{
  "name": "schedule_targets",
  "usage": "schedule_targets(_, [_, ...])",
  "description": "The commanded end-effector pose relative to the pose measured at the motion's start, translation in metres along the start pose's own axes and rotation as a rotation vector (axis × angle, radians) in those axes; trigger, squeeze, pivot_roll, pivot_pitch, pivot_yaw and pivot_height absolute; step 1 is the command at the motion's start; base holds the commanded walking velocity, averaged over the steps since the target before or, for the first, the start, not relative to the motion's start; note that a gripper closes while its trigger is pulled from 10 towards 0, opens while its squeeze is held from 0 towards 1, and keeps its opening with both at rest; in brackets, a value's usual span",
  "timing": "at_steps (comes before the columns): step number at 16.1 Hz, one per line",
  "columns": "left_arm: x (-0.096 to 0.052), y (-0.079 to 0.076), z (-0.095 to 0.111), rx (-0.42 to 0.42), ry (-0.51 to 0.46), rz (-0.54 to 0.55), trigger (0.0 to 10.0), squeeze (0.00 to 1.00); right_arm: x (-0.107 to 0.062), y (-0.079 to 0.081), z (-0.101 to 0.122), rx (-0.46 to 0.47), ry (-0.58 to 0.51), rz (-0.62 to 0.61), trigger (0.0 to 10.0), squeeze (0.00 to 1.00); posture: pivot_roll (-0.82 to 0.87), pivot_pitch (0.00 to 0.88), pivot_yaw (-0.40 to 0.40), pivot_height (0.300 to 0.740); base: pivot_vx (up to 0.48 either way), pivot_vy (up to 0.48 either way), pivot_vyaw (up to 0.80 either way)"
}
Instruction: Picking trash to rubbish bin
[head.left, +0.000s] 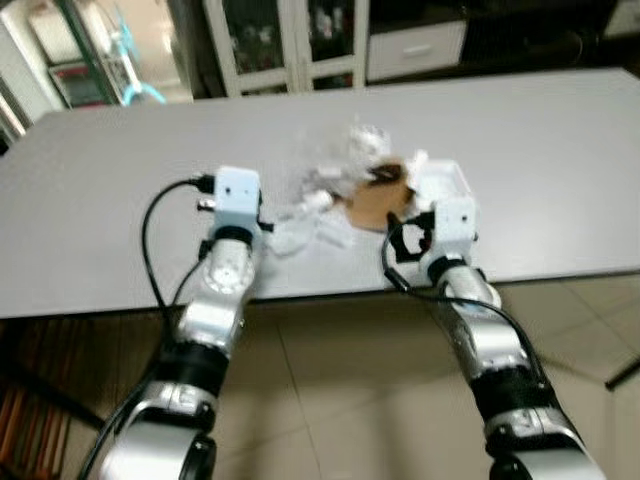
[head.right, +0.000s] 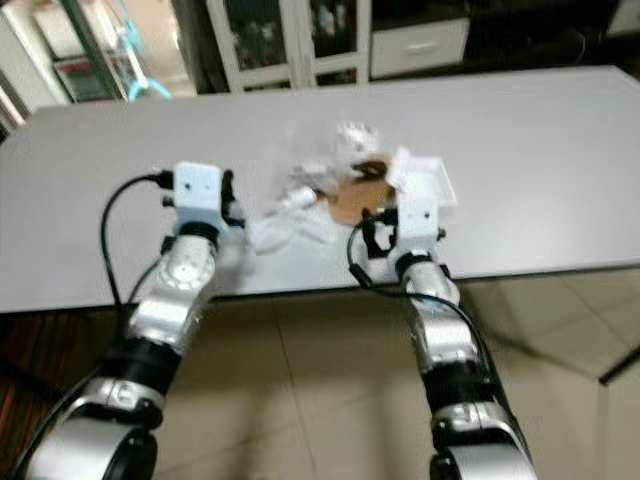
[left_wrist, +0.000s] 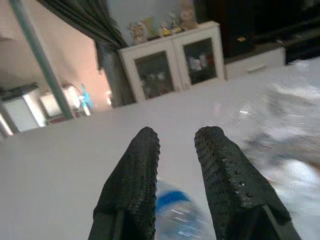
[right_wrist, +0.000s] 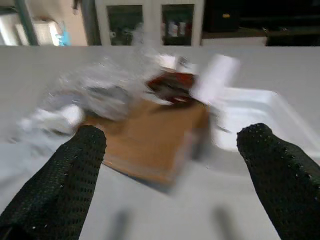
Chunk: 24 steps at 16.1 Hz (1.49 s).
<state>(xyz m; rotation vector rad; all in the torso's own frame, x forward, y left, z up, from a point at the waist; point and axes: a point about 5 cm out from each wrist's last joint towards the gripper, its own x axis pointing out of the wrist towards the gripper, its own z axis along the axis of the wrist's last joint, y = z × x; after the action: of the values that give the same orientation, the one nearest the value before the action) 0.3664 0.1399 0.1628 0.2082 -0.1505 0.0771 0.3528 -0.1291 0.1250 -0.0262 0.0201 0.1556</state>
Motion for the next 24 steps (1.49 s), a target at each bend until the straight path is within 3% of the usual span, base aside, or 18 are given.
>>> schedule_targets(1, [0.001, 0.004, 0.002, -0.010, -0.005, 0.013, 10.0, 0.00, 0.002, 0.007, 0.006, -0.004, -0.015, 0.024, 10.0, 0.00, -0.05, 0.030, 0.066, 0.740, 0.401, 0.000, 0.00])
schedule_targets(10, [0.004, 0.004, 0.007, 0.004, -0.024, 0.005, 10.0, 0.00, 0.002, 0.008, 0.005, -0.005, -0.012, 0.027, 10.0, 0.00, -0.04, 0.031, 0.065, 0.740, 0.108, 0.000, 0.00])
schedule_targets(15, [0.014, 0.011, 0.010, -0.014, 0.023, 0.083, 10.0, 0.00, 0.002, 0.009, 0.004, 0.001, -0.009, 0.025, 10.0, 0.00, -0.04, 0.038, 0.069, 0.740, 0.000, 0.000, 0.00])
schedule_targets(18, [0.023, 0.014, 0.007, -0.130, 0.127, 0.157, 10.0, 0.00, 0.002, 0.008, 0.004, 0.001, -0.009, 0.022, 10.0, 0.00, -0.05, 0.038, 0.068, 0.740, 0.000, 0.000, 0.00])
schedule_targets(23, [0.028, -0.003, -0.002, -0.491, 0.287, 0.100, 10.0, 0.00, 0.002, 0.007, 0.005, -0.002, -0.010, 0.023, 10.0, 0.00, -0.05, 0.040, 0.063, 0.740, 0.000, 0.000, 0.00])
schedule_targets(24, [0.029, -0.005, -0.003, -0.556, 0.304, 0.100, 10.0, 1.00, 0.003, 0.008, 0.005, -0.003, -0.010, 0.025, 10.0, 0.00, -0.06, 0.039, 0.062, 0.740, 0.000, 0.000, 0.00])
